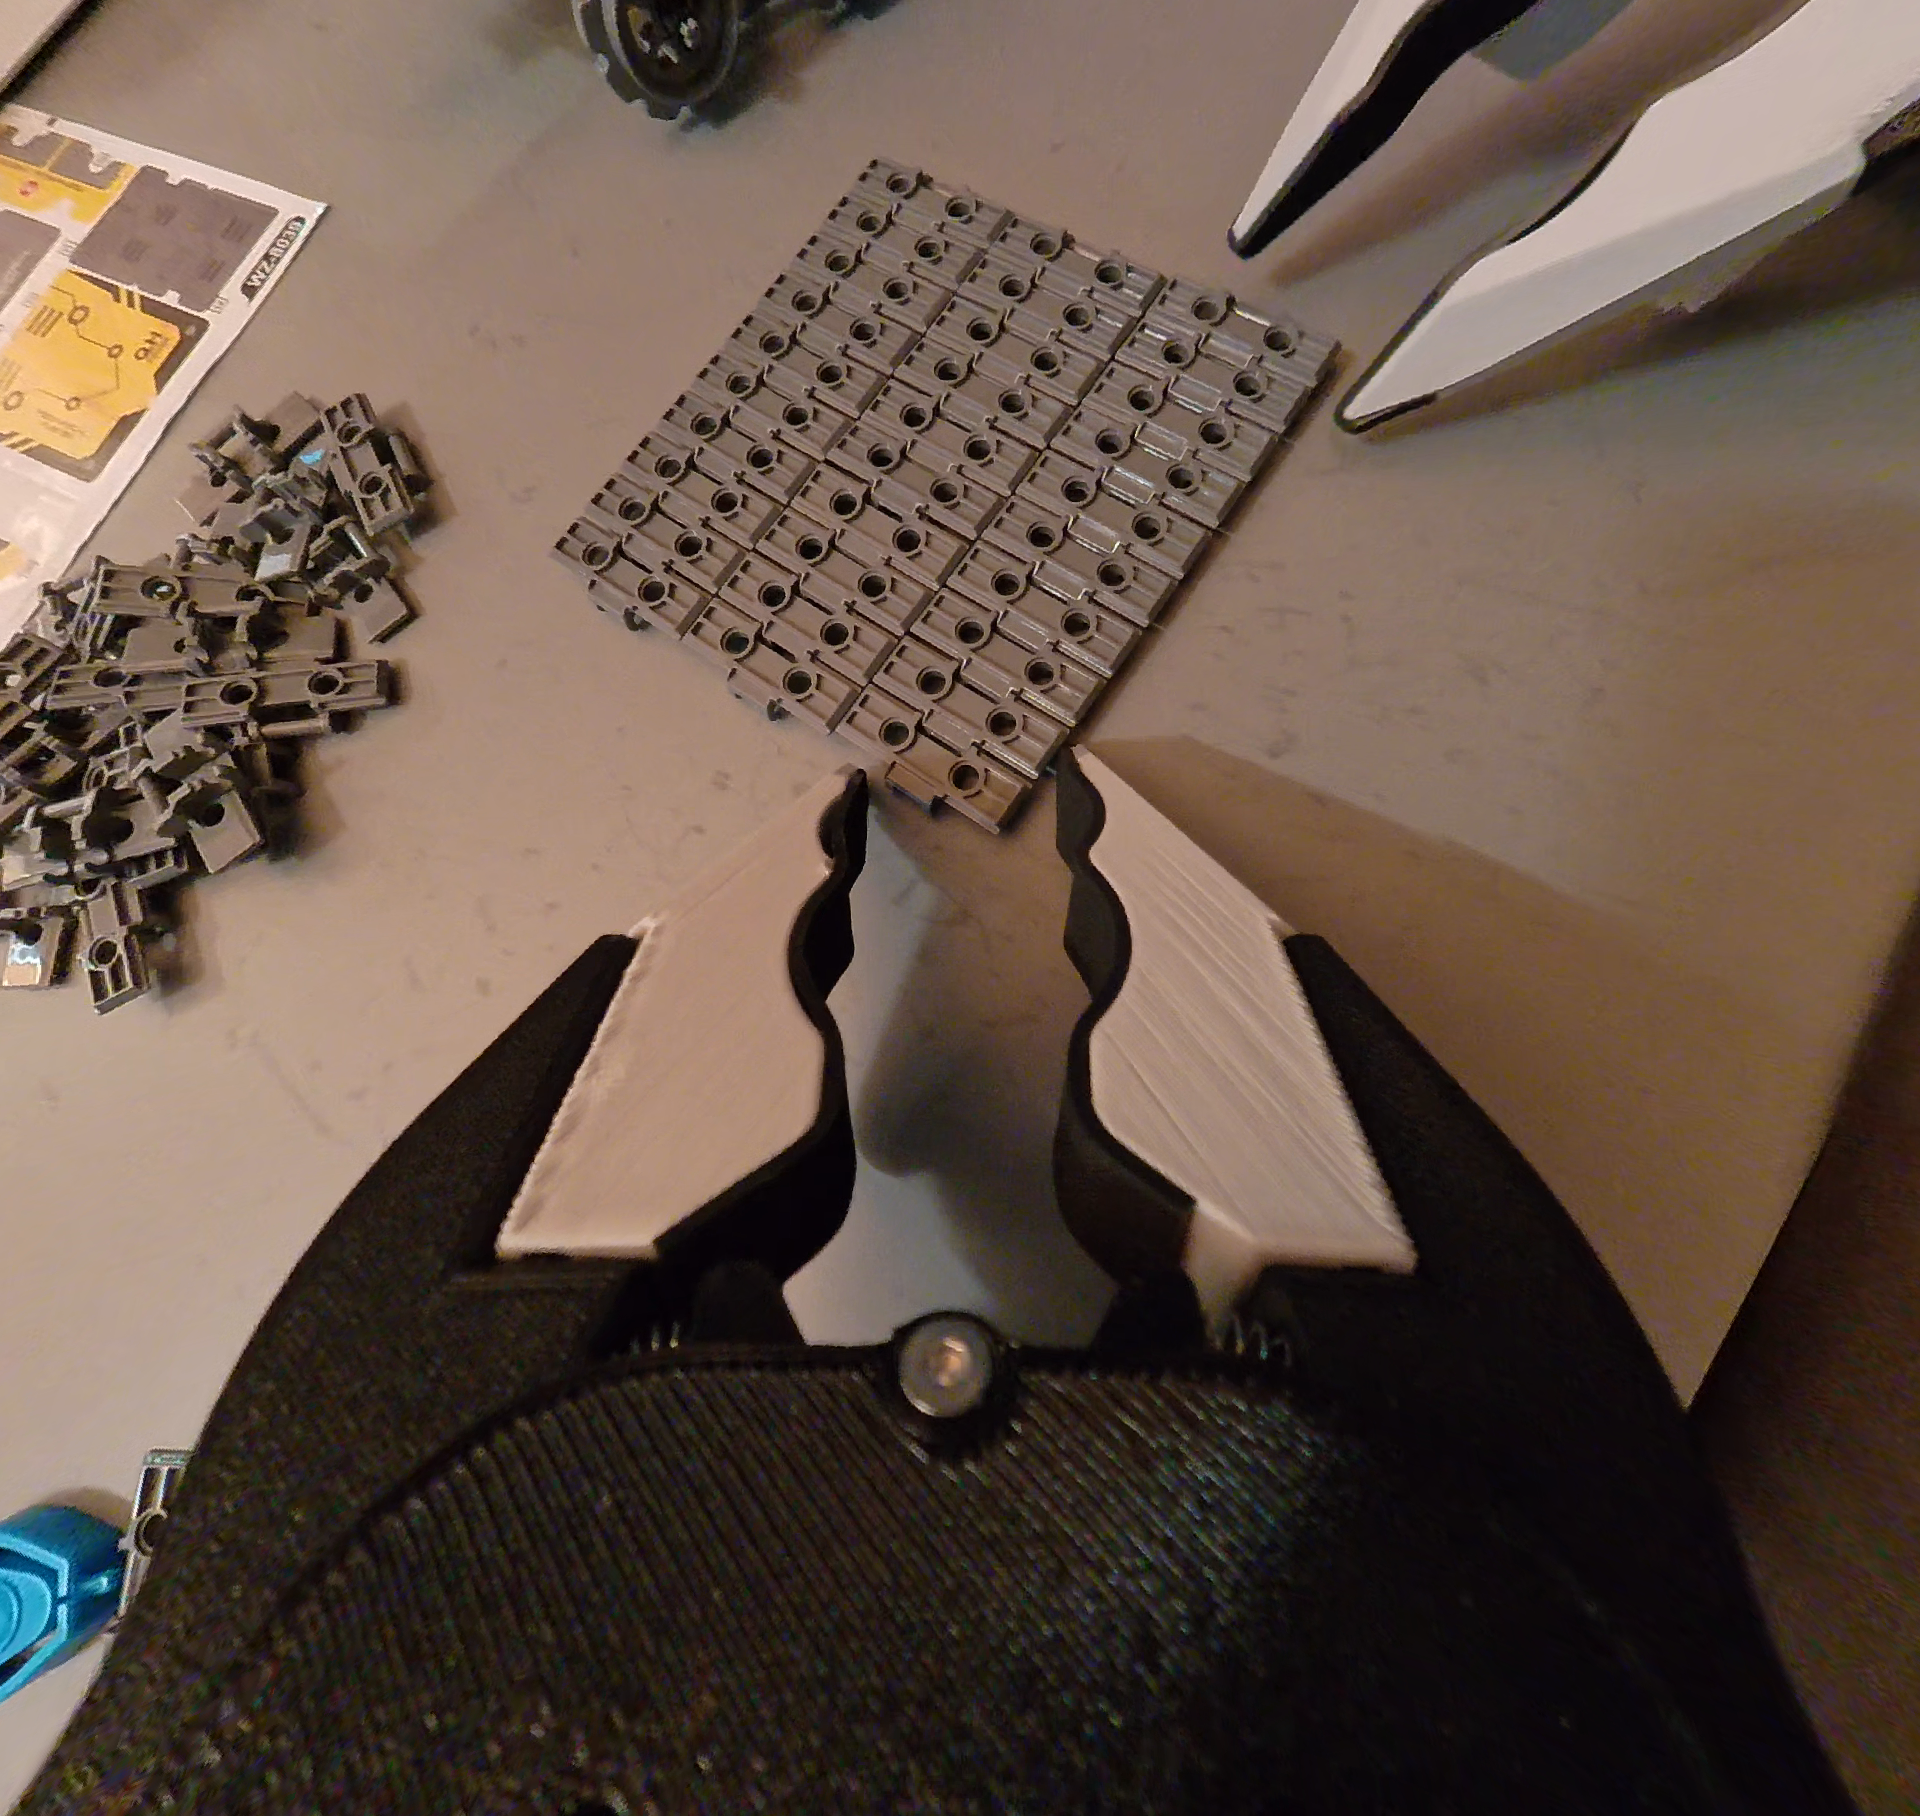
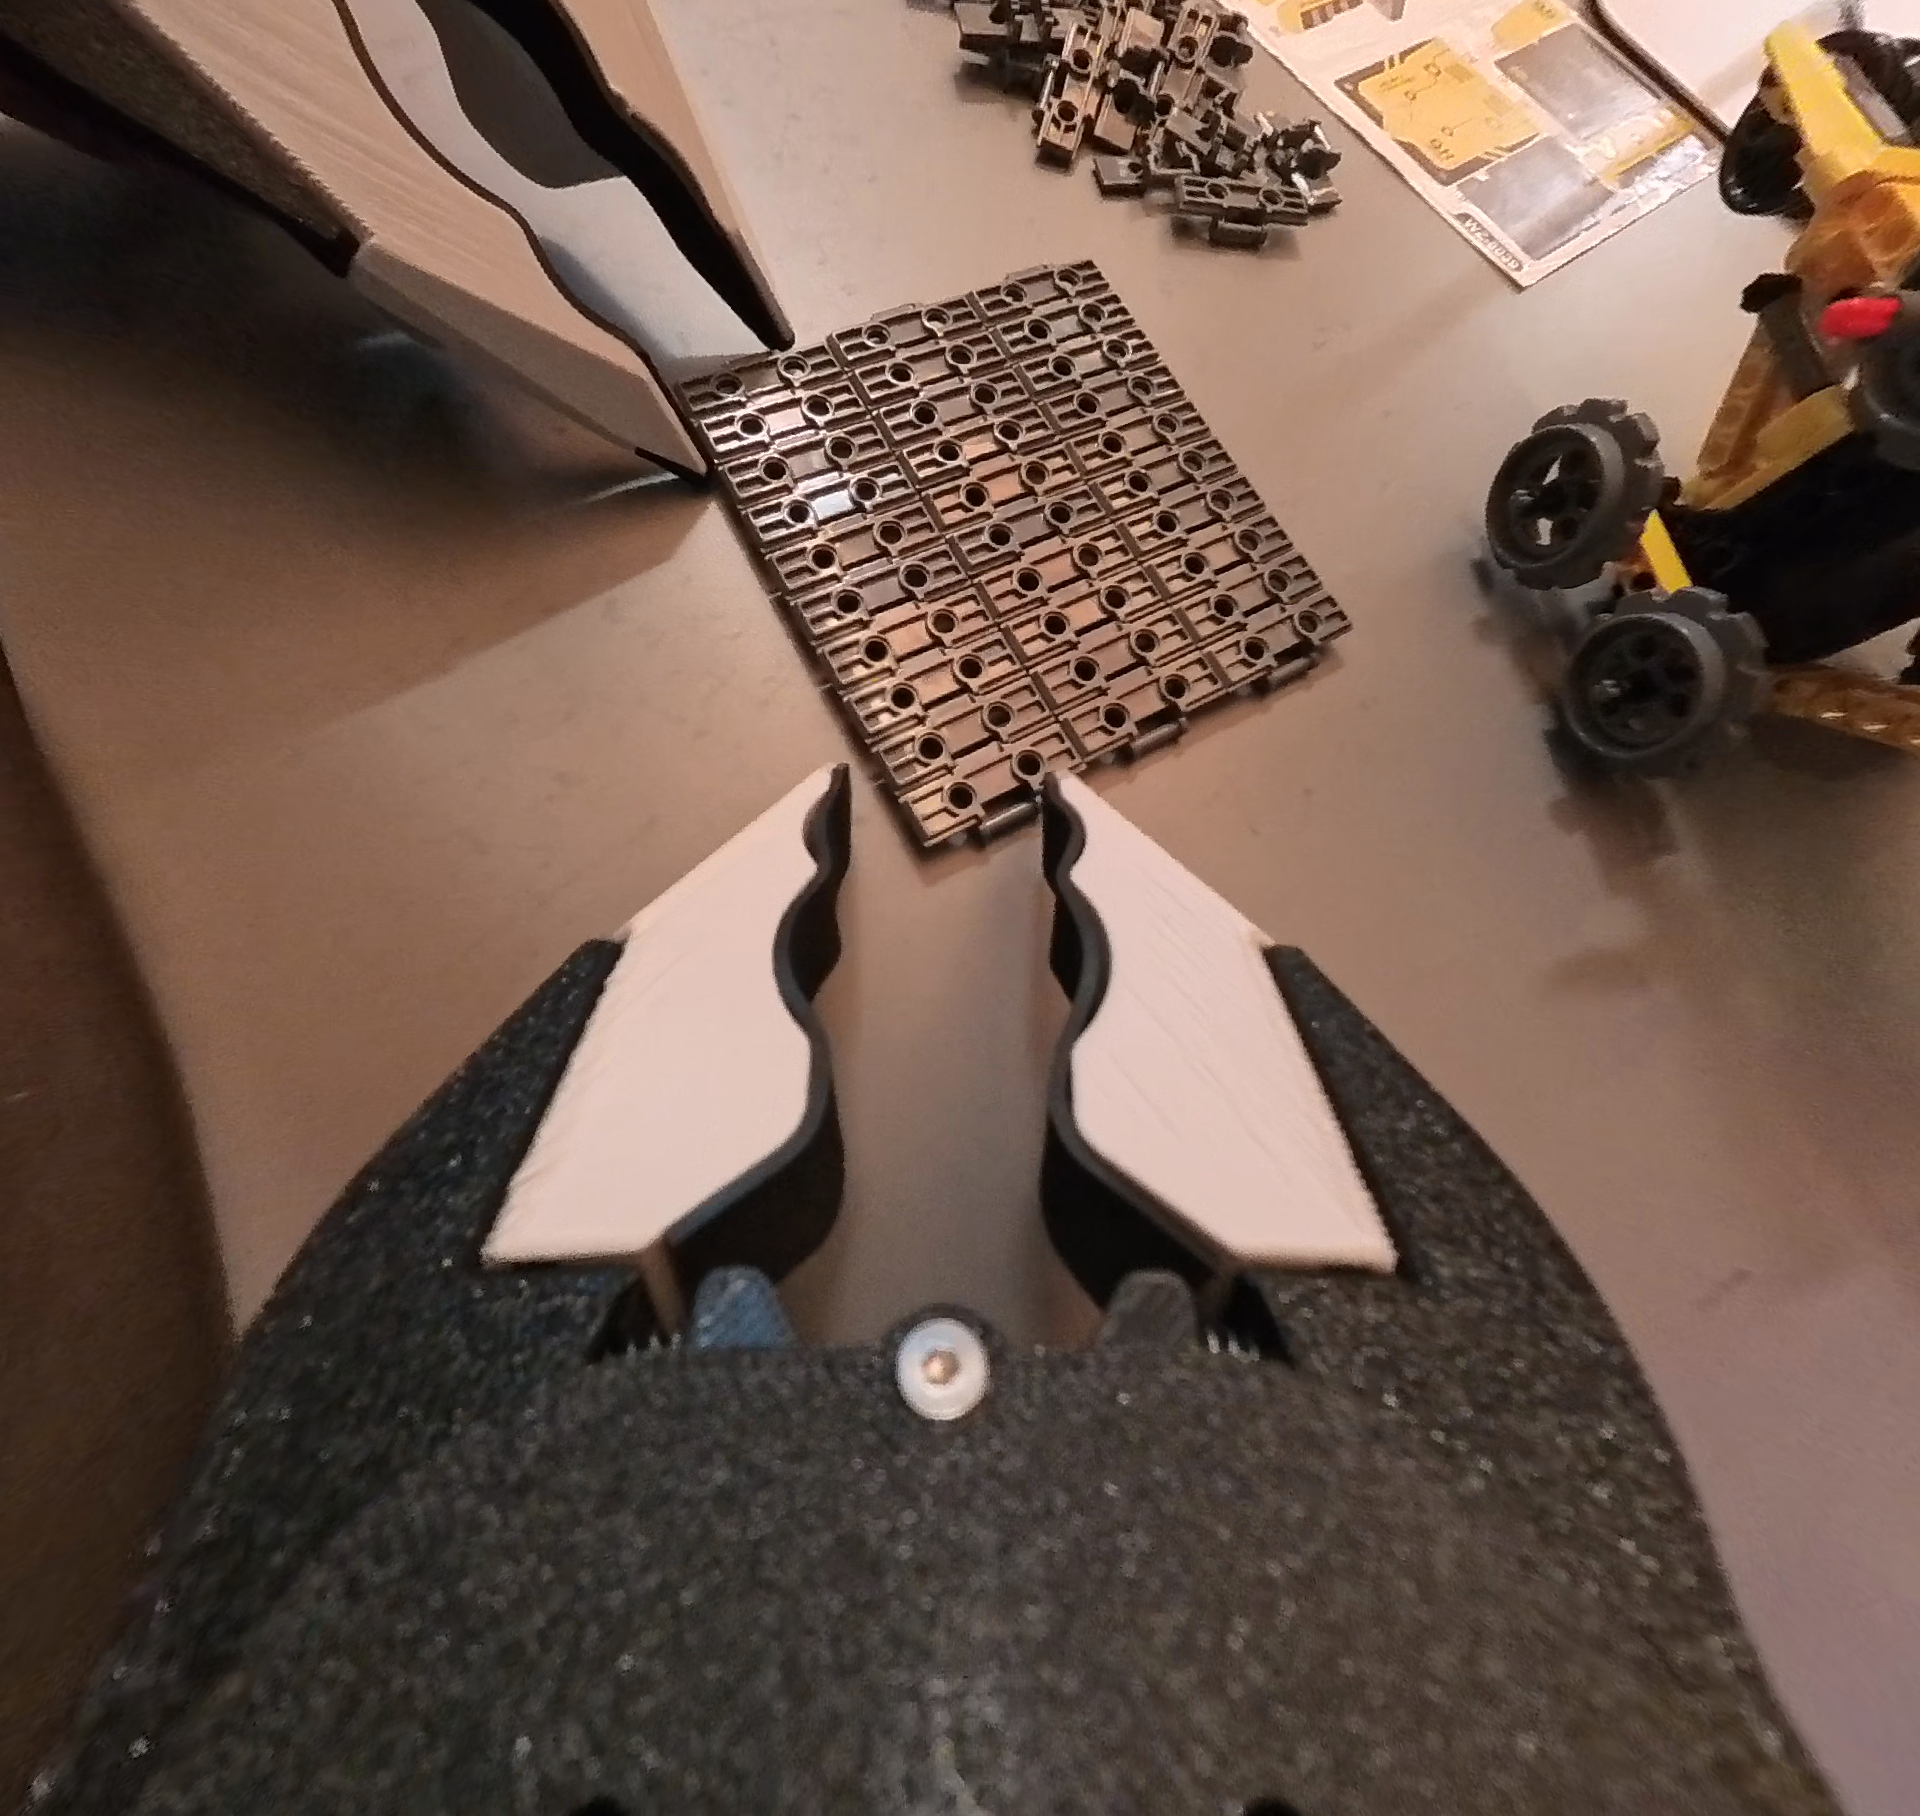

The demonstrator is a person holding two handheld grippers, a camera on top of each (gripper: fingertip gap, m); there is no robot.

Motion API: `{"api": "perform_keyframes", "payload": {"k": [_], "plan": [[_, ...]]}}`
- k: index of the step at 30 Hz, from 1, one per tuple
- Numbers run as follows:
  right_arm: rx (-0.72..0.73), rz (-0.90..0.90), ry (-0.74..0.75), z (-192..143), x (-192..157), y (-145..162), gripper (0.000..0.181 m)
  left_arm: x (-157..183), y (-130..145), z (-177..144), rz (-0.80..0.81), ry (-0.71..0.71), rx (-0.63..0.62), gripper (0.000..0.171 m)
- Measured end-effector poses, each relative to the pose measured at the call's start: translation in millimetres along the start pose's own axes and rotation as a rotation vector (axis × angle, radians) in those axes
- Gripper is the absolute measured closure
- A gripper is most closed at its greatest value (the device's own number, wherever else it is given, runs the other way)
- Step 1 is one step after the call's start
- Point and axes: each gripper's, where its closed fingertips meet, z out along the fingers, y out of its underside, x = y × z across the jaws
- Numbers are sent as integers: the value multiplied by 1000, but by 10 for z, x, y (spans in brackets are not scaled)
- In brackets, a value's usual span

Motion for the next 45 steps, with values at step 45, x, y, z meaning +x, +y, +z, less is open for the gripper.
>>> {"api": "perform_keyframes", "payload": {"k": [45], "plan": [[308, 298, 61, -362, 498, -236, 134, -99, -229, -349, -138, 73, 264, 123]]}}
